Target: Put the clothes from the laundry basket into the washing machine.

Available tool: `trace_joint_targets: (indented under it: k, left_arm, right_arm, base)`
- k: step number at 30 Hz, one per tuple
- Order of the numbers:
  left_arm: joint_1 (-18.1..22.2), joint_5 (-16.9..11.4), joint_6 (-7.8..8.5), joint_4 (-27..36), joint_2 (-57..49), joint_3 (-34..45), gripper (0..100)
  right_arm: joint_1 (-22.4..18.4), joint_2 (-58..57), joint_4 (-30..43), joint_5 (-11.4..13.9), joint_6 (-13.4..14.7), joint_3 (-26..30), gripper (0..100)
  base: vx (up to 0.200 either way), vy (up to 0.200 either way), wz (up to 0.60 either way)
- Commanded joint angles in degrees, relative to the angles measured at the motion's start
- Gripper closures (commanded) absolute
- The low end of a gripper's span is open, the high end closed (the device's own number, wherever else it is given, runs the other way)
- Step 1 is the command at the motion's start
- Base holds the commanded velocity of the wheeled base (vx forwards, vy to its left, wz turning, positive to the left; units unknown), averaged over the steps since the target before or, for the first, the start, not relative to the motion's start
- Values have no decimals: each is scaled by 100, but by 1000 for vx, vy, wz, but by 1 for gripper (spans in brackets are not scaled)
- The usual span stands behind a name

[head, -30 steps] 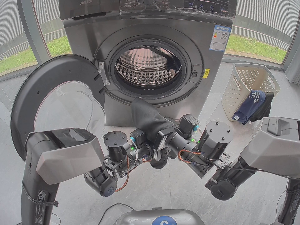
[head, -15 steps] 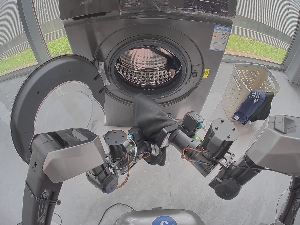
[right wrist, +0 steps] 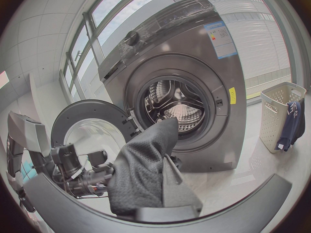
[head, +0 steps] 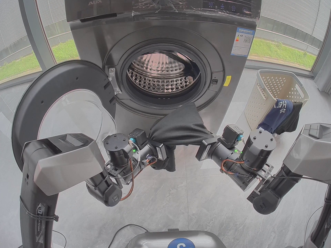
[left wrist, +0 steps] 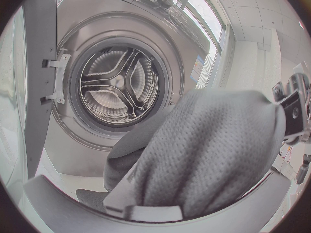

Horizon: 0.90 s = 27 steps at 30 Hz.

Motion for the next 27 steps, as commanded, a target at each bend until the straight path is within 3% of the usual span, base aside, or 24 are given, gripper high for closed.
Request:
trace_joint_targets:
  k: [1, 5, 6, 10, 11, 15, 17, 19, 23, 26, 27]
  left_arm:
    - [-33, 36, -52, -8, -487, 303, 100]
    - [-51, 36, -158, -17, -821, 663, 100]
    - [-51, 45, -175, -17, -873, 734, 100]
    - [-51, 45, -219, -17, -1269, 1208, 100]
    - [-16, 62, -219, -17, -1374, 1358, 100]
    - [213, 80, -245, -34, -1453, 1771, 100]
    - [318, 71, -245, -61, -1620, 2008, 100]
    - [318, 27, -254, -52, -1972, 2254, 100]
    - [195, -25, -254, -52, -2622, 2869, 100]
    - [160, -34, -263, -52, -2754, 3036, 100]
    - [160, -175, -307, -43, -2992, 3318, 100]
  right_arm:
    - [-178, 2, -61, 3, 23, 61, 100]
    - [-178, 11, -61, 38, 32, 34, 100]
    - [-161, 2, -61, 21, 41, 17, 0]
    - [-117, -236, -52, 91, 32, 579, 0]
    - [-108, -420, -78, 232, -20, 957, 0]
    - [-108, -886, -87, 1216, -249, 1906, 0]
    - [-90, -1079, -96, 1497, -416, 2399, 0]
    - [-90, -1237, -87, 1559, -627, 2706, 0]
    - [-99, -1264, -96, 1559, -671, 2856, 0]
    - [-108, -1264, -96, 1559, -671, 2838, 0]
    - [-196, -1229, -96, 1418, -644, 2451, 0]
  base:
    - [0, 0, 0]
    - [0, 0, 0]
    - [0, 0, 0]
    - [0, 0, 0]
    - [0, 0, 0]
    - [0, 0, 0]
    - [0, 0, 0]
    - [0, 0, 0]
    - [0, 0, 0]
    - [0, 0, 0]
    - [0, 0, 0]
